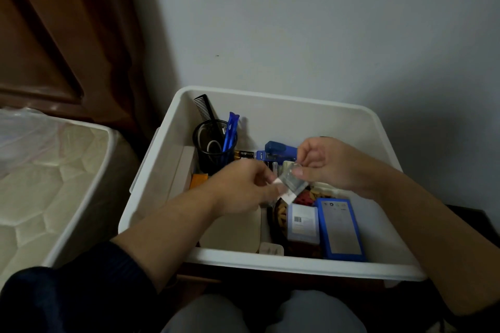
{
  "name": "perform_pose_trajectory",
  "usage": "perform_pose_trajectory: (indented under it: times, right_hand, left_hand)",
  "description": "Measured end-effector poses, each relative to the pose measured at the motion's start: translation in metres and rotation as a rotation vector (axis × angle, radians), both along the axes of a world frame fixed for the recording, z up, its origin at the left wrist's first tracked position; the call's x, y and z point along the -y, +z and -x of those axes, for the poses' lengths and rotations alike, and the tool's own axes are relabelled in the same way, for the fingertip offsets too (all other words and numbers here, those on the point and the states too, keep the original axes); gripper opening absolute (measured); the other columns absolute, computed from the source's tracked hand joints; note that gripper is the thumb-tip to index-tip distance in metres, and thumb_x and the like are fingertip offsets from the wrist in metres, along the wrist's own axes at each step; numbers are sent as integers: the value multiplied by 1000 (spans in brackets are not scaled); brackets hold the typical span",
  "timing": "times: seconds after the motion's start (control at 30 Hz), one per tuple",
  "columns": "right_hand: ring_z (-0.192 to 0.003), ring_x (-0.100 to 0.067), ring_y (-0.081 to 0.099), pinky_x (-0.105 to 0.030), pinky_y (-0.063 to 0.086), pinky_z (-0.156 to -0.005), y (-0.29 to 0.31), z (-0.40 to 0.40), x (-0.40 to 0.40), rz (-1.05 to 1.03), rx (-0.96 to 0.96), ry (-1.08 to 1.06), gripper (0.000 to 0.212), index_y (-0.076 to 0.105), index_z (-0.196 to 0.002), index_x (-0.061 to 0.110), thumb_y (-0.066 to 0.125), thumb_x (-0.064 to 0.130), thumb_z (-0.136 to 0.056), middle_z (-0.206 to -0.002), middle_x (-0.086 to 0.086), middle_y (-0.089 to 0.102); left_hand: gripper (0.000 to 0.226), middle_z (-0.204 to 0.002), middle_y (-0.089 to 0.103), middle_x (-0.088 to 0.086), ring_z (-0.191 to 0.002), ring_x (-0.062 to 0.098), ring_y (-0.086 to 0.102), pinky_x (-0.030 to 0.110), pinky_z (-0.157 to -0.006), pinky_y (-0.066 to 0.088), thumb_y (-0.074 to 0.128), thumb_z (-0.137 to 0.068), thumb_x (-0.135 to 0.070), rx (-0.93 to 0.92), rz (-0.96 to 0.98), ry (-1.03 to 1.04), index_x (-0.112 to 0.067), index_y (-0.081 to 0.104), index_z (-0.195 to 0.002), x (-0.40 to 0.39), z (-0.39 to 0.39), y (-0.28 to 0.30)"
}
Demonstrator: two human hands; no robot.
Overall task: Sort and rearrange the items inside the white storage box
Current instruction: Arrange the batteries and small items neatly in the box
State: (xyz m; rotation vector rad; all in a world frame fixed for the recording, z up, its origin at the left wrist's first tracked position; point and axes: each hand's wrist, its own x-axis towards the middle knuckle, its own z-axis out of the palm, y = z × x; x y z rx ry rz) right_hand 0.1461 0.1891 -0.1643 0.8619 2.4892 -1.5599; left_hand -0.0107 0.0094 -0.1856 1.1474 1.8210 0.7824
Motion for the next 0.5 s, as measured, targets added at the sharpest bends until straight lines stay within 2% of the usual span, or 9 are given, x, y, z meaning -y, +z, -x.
perform_pose_trajectory:
  times: [0.07,0.17,0.23,0.3,0.4,0.5]
  right_hand:
    - [-89,-27,78,-28,61,-72,1,0,-1,94,-99,-112,28,64,-107,15,80,3,-88,-95,-10,79]
    - [-90,-31,78,-31,63,-76,3,-1,2,143,-80,-30,42,65,-117,22,82,1,-85,-96,-12,77]
    - [-88,-31,78,-31,64,-77,3,1,11,129,-55,38,40,69,-115,20,84,1,-84,-95,-12,76]
    - [-84,-28,78,-31,64,-74,3,7,22,75,-36,47,29,73,-109,20,86,10,-85,-92,-8,77]
    - [-77,-16,77,-25,61,-67,3,18,28,-100,35,3,17,74,-103,22,84,25,-89,-88,-2,78]
    - [-82,-14,76,-23,58,-70,-2,31,26,-274,175,-128,17,74,-103,17,83,23,-89,-90,-2,79]
  left_hand:
    - [13,-86,76,-4,-75,6,72,28,-70,61,70,-100,-33,-3,-101,134,-21,73,-97,0,5,-1]
    - [9,-84,74,-9,-77,1,69,25,-71,59,68,-100,-29,-77,-191,220,-28,71,-93,1,9,-4]
    - [9,-84,72,-12,-79,-1,67,21,-70,54,67,-100,-29,-130,-229,227,-32,70,-92,1,9,-4]
    - [9,-85,72,-16,-80,-2,67,17,-69,51,66,-100,-30,-149,-251,225,-34,69,-93,1,7,-2]
    - [5,-92,70,-15,-84,2,66,28,-76,57,61,-103,-36,-199,-184,236,-35,66,-103,2,6,0]
    - [20,-108,66,-7,-96,13,65,39,-87,58,59,-103,-30,-328,41,164,-30,57,-123,5,7,0]
